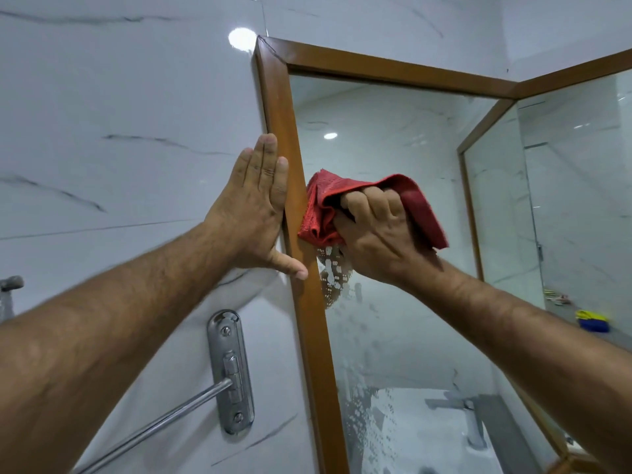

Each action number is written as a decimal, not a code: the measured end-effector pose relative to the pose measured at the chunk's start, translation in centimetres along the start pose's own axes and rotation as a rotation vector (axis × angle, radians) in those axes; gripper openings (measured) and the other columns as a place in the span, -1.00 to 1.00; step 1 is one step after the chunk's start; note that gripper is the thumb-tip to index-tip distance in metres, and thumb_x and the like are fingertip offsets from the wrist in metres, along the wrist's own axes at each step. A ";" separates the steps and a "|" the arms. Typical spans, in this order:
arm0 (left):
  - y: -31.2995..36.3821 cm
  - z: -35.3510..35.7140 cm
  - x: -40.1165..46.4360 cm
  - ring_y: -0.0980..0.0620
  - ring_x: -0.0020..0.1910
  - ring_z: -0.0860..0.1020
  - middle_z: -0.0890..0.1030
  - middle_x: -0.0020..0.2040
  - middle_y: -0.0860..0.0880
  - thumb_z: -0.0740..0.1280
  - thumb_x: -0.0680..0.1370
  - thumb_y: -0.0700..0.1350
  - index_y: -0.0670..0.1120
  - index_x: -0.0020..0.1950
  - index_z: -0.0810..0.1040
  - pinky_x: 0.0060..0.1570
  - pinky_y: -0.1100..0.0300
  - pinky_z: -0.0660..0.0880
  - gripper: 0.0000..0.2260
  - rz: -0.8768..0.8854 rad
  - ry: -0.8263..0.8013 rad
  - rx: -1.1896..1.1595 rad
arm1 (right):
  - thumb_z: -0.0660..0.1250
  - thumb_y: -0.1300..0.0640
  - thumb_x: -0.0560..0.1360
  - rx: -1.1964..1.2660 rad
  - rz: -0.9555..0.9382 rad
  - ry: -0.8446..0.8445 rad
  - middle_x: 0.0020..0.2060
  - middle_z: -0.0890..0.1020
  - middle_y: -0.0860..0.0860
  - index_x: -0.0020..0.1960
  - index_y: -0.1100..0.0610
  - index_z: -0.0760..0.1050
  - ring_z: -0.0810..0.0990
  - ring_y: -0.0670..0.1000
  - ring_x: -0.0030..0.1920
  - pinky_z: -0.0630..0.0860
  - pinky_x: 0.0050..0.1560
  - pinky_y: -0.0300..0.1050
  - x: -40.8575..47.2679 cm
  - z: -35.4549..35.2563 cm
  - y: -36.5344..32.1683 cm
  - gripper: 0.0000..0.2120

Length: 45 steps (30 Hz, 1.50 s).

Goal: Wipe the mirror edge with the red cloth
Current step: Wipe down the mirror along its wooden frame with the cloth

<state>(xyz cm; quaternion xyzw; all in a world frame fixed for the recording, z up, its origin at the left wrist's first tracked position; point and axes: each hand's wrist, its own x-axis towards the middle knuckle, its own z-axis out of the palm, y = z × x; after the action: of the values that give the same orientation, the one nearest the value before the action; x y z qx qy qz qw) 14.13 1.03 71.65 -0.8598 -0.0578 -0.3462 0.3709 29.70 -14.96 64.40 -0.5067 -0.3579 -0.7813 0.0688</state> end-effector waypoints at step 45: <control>2.6 3.8 -2.8 -0.39 0.48 -0.42 -0.51 0.41 -0.44 -0.21 0.25 0.65 -0.37 0.44 -0.46 0.52 -0.26 -0.16 0.24 0.069 0.064 -0.074 | 0.19 -0.06 0.64 0.507 0.036 -0.352 0.64 0.08 0.14 0.63 0.17 0.06 0.00 0.18 0.63 0.01 0.59 0.23 -9.4 -0.1 -4.0 -0.33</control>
<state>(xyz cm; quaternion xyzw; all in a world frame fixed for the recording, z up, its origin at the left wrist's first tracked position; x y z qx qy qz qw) 15.03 2.19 66.41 -0.8628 -0.0033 -0.3625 0.3524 32.25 -14.49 54.50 -0.6071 -0.5388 -0.5660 0.1437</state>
